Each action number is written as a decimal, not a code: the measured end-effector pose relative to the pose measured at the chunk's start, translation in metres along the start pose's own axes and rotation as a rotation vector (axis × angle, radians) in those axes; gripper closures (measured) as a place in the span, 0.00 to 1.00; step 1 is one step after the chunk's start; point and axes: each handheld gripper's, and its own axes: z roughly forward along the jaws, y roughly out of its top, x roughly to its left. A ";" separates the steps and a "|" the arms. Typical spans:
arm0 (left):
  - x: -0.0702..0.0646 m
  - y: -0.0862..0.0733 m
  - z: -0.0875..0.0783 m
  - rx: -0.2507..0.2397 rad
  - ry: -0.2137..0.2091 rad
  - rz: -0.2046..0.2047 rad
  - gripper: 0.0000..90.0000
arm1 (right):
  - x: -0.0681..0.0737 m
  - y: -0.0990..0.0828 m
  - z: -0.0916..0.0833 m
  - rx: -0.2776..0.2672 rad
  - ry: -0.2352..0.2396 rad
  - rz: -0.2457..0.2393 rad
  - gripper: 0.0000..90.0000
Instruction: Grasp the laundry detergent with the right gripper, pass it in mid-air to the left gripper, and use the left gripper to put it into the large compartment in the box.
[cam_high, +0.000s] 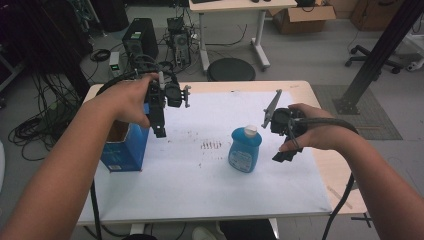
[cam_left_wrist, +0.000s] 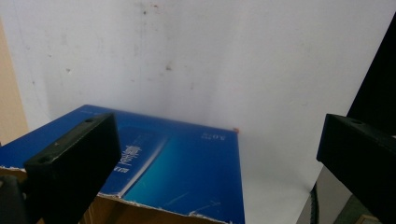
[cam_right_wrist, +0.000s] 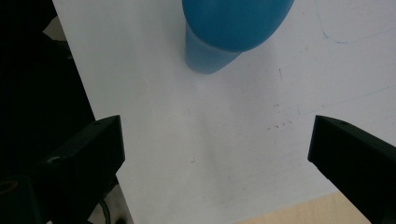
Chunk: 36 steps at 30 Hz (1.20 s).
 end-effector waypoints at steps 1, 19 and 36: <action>0.000 0.000 0.000 -0.001 -0.001 0.000 0.00 | 0.000 0.000 0.001 -0.007 0.001 0.002 0.04; -0.016 -0.003 -0.004 -0.014 0.008 0.017 0.00 | 0.000 -0.008 0.006 -0.030 0.003 0.038 0.05; -0.057 -0.019 -0.008 -0.029 -0.008 0.052 0.00 | 0.006 -0.015 0.018 -0.068 0.000 0.057 0.05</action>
